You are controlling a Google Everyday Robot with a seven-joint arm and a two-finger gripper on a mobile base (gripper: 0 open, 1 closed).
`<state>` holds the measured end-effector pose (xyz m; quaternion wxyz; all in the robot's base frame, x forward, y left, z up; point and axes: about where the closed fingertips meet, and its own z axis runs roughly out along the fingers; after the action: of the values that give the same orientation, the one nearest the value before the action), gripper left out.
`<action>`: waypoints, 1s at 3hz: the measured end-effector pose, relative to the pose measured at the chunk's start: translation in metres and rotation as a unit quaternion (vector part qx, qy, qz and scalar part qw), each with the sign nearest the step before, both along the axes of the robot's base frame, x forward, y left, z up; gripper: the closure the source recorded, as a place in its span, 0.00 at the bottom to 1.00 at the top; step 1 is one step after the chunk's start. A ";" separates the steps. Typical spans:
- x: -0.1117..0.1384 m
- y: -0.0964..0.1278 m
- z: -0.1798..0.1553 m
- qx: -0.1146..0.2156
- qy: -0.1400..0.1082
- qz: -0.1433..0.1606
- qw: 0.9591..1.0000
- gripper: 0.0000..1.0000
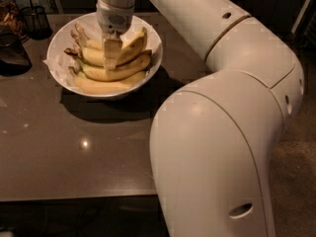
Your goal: Pick banana from white bowl
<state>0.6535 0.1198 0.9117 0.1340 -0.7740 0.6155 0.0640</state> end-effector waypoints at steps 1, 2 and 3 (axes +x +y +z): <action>-0.008 -0.011 0.033 0.019 -0.036 -0.006 0.999 1.00; -0.023 -0.020 0.069 0.042 -0.063 -0.002 0.997 1.00; -0.022 -0.018 0.070 0.044 -0.067 -0.002 0.997 1.00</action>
Offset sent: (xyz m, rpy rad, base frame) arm -0.0501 -0.0394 0.1140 0.1200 -0.1750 0.0069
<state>0.6314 0.1019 0.9820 0.2093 -0.7686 0.6033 0.0391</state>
